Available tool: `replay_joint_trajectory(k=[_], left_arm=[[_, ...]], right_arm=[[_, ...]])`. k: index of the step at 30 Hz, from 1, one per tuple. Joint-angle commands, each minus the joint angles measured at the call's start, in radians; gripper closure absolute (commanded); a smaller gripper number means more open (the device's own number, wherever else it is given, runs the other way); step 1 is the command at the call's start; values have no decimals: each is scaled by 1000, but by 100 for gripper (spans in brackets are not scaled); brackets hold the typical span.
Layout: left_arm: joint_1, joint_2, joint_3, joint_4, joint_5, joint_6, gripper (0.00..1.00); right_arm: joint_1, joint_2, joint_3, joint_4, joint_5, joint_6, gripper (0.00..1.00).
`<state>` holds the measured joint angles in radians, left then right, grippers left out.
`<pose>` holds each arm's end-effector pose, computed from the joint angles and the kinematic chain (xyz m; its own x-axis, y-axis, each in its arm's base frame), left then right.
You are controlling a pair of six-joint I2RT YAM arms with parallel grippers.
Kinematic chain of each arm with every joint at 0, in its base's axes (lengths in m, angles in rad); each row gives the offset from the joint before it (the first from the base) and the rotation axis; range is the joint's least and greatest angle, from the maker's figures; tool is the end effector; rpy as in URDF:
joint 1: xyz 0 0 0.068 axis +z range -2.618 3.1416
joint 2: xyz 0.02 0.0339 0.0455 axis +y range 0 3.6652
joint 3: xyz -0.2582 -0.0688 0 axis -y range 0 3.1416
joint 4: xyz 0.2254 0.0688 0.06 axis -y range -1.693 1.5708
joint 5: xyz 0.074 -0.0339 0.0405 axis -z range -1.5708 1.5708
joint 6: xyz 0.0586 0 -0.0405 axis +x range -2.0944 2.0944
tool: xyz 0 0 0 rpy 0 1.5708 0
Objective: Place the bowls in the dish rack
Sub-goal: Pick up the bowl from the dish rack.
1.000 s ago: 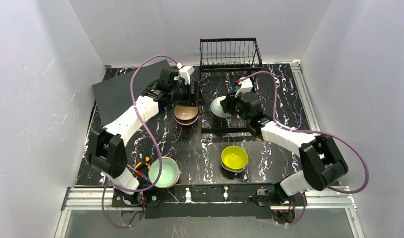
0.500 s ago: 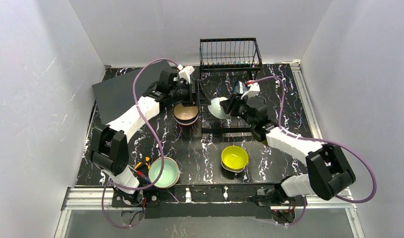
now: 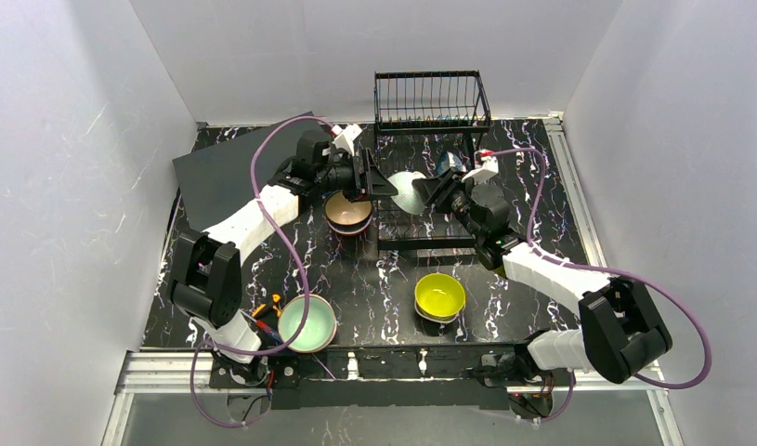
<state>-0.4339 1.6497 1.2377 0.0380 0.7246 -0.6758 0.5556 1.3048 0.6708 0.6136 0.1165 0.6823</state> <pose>0.3290 -0.1953 0.2926 -0.8057 -0.1429 -0.5748 0.4750 0.4237 -0.7712 0.2597 0.1532 0.2747 -0.2815 0.5624 -0.7775 -0.3190 0.7093 0.6286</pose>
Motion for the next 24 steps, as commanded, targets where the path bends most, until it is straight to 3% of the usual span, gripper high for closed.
replay_joint_trajectory(k=[1,11,19,24], left_arm=[[2,-8,-10,94,84,-39,47],[3,14,-51,261,161,-144,66],[3,6,-64,295,165,-151,99],[8,-2,-71,303,163,-154,100]], right_arm=[[-3,-18,7,166,-4,83,99],[-3,28,2,219,-69,165,99],[-4,39,-13,239,-75,189,99],[-3,43,-22,235,-79,178,99]])
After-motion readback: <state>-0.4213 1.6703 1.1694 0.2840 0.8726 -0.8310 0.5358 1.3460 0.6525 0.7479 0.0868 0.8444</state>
